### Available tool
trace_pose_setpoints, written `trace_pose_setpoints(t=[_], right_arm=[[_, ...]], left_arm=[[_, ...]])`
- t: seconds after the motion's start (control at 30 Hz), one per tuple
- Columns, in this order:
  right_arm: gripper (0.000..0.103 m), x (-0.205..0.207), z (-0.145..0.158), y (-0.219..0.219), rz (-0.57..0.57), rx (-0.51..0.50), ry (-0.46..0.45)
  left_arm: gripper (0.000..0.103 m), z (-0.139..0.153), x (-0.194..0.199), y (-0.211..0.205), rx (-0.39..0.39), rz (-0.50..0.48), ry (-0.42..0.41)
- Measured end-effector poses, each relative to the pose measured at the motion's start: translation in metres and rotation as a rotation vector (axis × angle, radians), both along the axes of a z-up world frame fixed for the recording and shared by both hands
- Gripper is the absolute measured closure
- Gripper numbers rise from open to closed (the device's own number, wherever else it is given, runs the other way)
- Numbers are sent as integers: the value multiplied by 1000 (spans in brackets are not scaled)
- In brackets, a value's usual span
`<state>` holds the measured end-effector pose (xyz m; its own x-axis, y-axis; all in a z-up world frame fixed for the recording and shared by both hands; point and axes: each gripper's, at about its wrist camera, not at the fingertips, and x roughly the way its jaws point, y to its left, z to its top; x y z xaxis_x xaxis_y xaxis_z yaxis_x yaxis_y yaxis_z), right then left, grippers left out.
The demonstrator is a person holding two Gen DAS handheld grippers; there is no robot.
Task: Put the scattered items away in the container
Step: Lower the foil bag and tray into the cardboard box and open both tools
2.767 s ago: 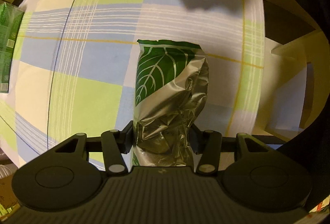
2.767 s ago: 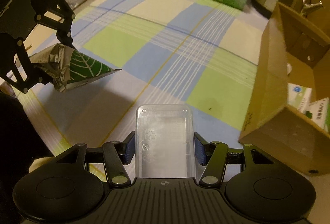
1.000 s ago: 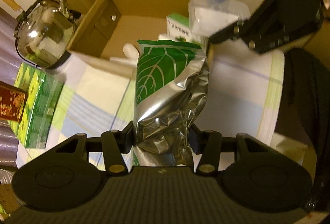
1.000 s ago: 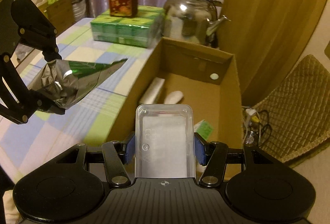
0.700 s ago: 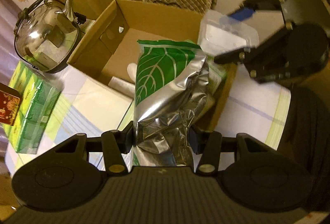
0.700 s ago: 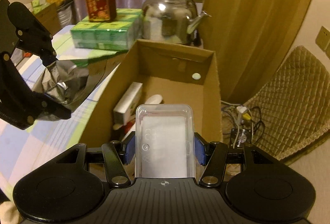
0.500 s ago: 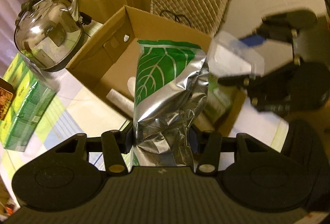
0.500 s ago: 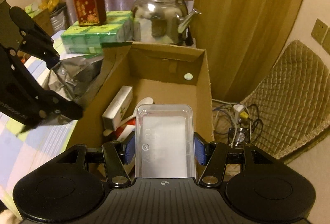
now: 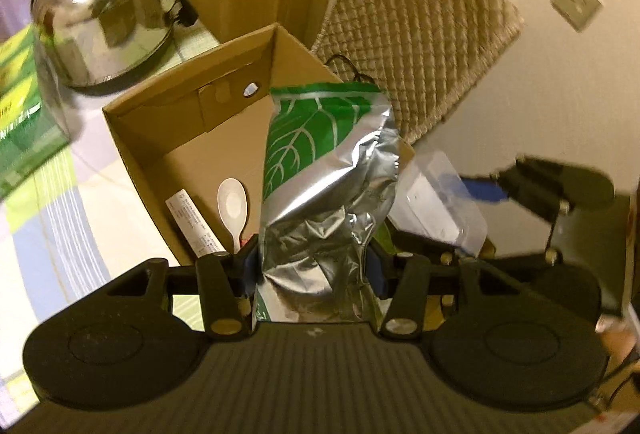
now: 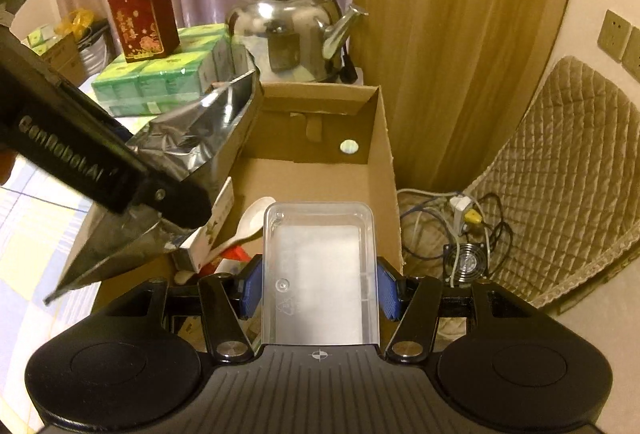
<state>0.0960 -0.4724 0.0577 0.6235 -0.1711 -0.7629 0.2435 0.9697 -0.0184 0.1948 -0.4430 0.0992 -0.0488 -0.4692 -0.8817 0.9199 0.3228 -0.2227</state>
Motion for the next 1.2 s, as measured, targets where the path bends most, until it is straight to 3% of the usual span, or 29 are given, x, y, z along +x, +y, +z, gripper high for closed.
trace_pose_setpoints(t=[0.63,1.2], right_arm=[[49,18,-18,-12,-4,25,9],[49,30,-18,-13,3,18,16]], left_arm=[[57,-30,21,-29,30,110,77],[57,-33,35,-13,51,148,5]])
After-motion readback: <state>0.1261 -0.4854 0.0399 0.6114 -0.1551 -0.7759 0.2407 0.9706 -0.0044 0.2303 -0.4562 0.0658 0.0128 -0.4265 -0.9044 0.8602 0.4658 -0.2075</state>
